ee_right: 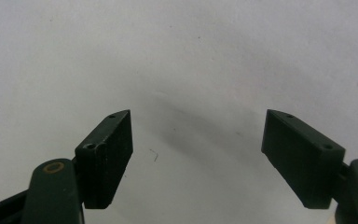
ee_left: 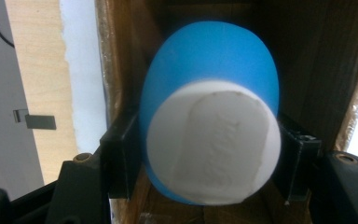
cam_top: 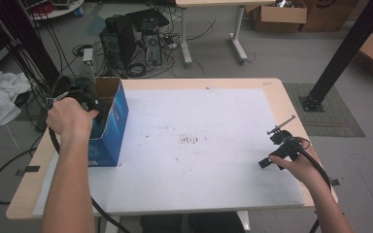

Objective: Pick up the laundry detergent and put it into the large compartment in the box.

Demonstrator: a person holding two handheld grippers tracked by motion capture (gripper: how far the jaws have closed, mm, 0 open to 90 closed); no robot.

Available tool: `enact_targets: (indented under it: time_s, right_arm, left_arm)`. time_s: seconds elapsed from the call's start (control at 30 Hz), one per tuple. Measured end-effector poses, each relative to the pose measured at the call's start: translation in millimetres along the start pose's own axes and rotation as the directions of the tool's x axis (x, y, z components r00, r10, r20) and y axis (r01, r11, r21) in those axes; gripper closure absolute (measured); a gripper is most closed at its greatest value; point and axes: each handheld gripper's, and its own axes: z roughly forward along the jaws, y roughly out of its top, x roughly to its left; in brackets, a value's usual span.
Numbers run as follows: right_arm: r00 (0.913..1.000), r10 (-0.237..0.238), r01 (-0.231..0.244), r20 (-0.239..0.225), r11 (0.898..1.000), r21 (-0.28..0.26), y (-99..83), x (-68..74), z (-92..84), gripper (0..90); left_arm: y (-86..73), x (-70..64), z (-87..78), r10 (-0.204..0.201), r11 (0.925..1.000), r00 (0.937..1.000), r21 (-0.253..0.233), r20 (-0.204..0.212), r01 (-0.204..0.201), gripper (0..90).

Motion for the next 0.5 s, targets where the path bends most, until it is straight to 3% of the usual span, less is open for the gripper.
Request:
enact_targets:
  time_s: [0.5]
  right_arm:
    - [1.0000,0.005,-0.005,-0.003,1.000,0.004,0.6,1.9,2.1,24.7]
  left_arm:
    - [0.1,-0.4,2.8,0.004,0.9999,1.0000,0.011,-0.004,-0.004,37.2]
